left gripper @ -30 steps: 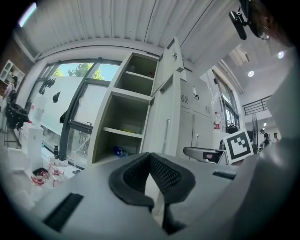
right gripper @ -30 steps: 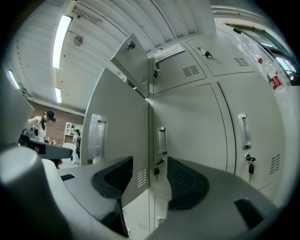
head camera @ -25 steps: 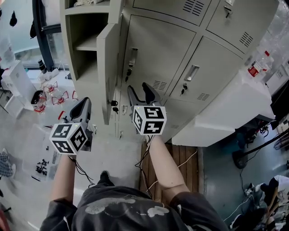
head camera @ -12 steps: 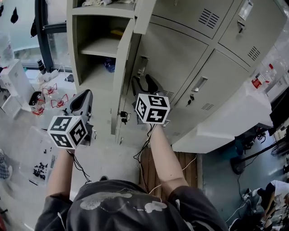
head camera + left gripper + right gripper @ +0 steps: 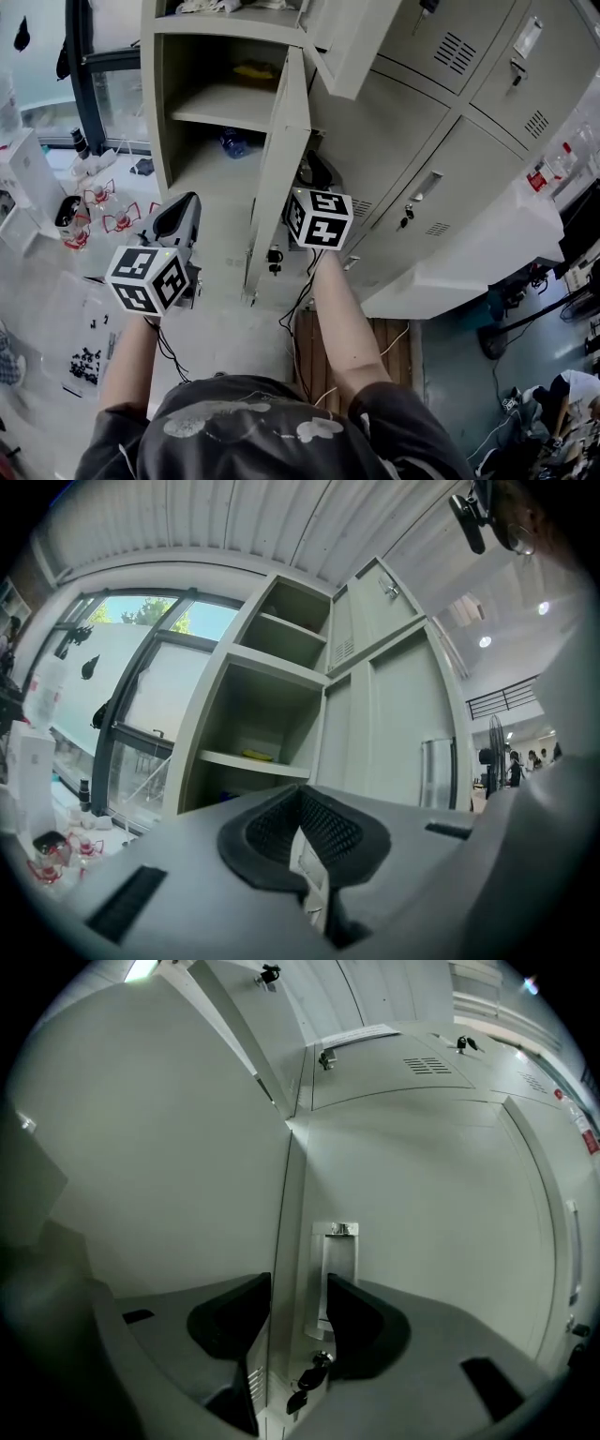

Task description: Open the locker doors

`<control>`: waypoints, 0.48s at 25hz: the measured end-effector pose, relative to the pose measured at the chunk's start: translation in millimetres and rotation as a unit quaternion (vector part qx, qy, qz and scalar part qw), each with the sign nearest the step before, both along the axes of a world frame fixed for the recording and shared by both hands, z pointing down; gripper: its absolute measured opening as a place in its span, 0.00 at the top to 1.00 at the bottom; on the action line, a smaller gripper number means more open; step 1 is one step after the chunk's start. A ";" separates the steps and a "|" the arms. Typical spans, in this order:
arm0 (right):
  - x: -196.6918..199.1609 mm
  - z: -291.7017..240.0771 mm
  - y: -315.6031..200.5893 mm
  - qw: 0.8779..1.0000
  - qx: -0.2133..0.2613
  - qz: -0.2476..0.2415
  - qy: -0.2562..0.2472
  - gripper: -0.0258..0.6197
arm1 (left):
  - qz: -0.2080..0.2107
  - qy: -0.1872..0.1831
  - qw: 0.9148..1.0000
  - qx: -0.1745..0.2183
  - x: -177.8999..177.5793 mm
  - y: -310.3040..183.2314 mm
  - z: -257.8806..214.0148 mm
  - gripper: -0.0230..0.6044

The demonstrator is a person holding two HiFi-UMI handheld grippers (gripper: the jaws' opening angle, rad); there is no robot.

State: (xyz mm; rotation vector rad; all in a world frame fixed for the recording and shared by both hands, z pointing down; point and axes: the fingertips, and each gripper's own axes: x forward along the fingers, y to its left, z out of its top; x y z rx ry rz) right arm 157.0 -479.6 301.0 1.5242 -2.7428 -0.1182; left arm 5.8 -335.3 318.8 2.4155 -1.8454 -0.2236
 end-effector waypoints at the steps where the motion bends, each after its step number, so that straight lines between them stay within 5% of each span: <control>1: -0.7 0.9 -3.1 1.000 0.000 0.005 0.004 0.64 | 0.003 0.001 1.000 -0.001 -1.4 -2.4 1.4 0.95; 12: -14.2 -2.8 -22.0 0.999 0.014 0.031 -0.004 0.65 | 0.022 0.005 1.000 -0.008 -15.5 -20.4 10.7 0.95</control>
